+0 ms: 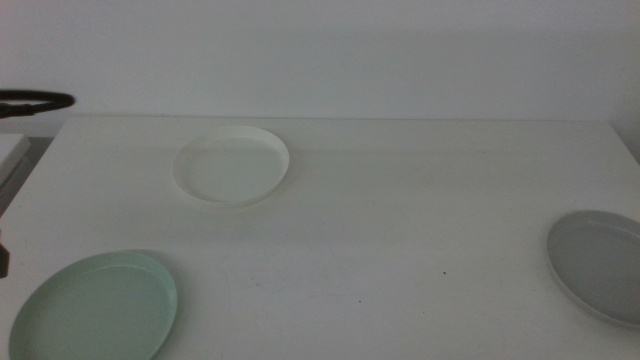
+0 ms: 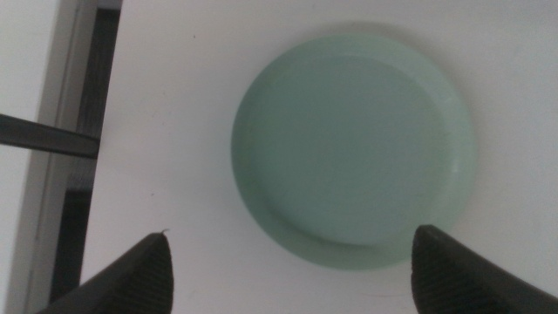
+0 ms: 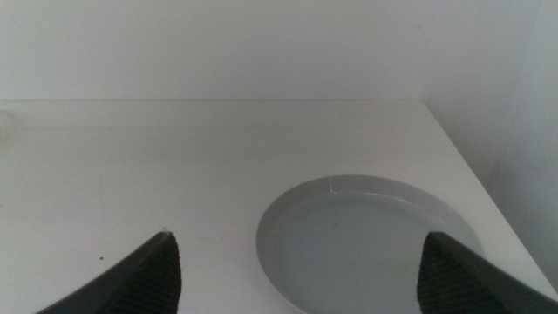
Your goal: Stack the three bowls on top of each other.
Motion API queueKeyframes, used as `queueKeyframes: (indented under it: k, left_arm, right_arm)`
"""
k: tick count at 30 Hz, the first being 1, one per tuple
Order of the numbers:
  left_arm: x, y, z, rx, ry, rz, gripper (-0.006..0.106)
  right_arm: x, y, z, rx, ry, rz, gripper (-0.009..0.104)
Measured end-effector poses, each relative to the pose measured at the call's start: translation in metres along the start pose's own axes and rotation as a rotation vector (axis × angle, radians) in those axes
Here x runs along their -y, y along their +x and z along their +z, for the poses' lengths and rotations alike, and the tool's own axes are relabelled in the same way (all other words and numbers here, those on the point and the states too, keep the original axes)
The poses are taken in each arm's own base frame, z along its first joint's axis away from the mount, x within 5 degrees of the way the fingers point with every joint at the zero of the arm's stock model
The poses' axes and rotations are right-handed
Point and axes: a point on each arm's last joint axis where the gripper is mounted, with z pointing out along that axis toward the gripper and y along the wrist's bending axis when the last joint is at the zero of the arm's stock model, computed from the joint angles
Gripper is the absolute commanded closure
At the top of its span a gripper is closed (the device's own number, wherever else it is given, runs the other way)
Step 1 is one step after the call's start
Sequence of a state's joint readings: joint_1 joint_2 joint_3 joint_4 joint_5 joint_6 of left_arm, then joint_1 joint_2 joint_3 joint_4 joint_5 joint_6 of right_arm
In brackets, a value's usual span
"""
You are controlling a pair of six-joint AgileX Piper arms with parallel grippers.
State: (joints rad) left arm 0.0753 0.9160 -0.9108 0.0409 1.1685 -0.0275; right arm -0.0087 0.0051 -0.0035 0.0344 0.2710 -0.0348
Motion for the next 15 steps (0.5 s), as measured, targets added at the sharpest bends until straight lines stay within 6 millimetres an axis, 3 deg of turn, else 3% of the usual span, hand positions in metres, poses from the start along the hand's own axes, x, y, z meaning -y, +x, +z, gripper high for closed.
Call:
queueKeyframes:
  k: [4, 15]
  left_arm:
    - [-0.009, -0.015, 0.019, -0.075, -0.004, 0.018, 0.007]
    - [-0.063, -0.036, 0.084, -0.170, 0.117, 0.005, 0.007]
  right_arm:
    - [0.000, 0.000, 0.000, 0.000, 0.000, 0.000, 0.002]
    - [0.000, 0.000, 0.000, 0.000, 0.000, 0.000, 0.002]
